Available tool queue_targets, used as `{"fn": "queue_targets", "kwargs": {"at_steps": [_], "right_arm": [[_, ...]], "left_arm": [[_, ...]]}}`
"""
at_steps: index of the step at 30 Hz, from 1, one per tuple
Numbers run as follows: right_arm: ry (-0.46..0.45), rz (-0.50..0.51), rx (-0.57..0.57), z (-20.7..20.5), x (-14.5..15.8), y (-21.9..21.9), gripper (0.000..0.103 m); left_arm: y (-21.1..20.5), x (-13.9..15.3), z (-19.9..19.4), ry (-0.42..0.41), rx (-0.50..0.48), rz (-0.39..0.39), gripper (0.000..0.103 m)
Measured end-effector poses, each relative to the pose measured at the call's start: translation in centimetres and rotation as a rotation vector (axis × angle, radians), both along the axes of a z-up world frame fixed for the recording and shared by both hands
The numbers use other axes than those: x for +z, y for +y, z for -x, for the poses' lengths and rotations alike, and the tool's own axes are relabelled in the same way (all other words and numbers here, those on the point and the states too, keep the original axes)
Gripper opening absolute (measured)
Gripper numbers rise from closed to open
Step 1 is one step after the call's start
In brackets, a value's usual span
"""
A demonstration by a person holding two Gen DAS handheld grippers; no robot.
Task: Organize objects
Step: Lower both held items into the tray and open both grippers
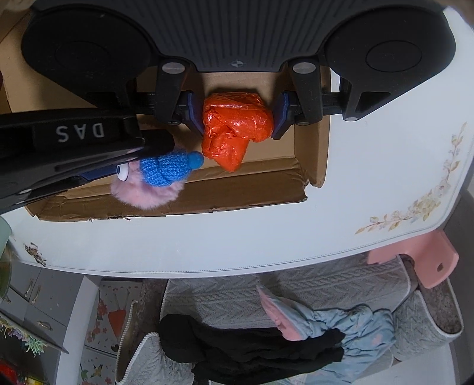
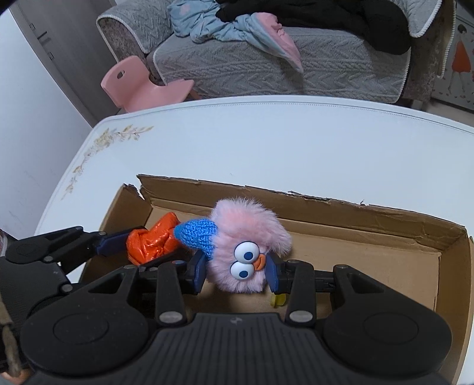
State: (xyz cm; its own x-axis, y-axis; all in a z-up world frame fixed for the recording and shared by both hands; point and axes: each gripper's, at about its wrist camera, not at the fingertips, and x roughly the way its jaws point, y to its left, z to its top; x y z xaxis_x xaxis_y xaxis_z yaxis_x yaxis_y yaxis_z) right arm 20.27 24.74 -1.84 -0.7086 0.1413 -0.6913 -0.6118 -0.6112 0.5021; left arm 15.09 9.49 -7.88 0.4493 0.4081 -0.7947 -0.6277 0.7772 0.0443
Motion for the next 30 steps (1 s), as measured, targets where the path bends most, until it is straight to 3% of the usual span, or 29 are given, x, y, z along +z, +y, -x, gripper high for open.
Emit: {"fn": "queue_targets", "kwargs": {"at_steps": [3, 7, 12, 14, 18, 22, 30], "right_arm": [[-0.012, -0.005, 0.020, 0.2, -0.1, 0.0, 0.037], [-0.028, -0.012, 0.034, 0.4, 0.0, -0.1, 0.040], [-0.050, -0.012, 0.057, 0.7, 0.1, -0.2, 0.042], [-0.052, -0.018, 0.065, 0.6, 0.3, -0.3, 0.043], [-0.033, -0.002, 0.064, 0.0, 0.7, -0.2, 0.046], [-0.047, 0.007, 0.079, -0.4, 1.4, -0.3, 0.055], [-0.096, -0.011, 0.123, -0.8, 3.6, -1.1, 0.073]], "left_arm": [[0.0, 0.0, -0.1, 0.003, 0.003, 0.006, 0.059], [-0.3, -0.1, -0.6, 0.034, -0.009, 0.016, 0.074], [-0.4, 0.0, -0.9, 0.066, 0.006, 0.032, 0.080], [-0.8, 0.3, -0.6, 0.064, -0.003, 0.034, 0.091], [-1.3, 1.1, -0.4, 0.090, 0.007, 0.067, 0.102], [-1.2, 2.0, -0.1, 0.136, 0.032, 0.155, 0.103], [-2.8, 4.5, 1.1, 0.157, 0.047, 0.134, 0.103]]}}
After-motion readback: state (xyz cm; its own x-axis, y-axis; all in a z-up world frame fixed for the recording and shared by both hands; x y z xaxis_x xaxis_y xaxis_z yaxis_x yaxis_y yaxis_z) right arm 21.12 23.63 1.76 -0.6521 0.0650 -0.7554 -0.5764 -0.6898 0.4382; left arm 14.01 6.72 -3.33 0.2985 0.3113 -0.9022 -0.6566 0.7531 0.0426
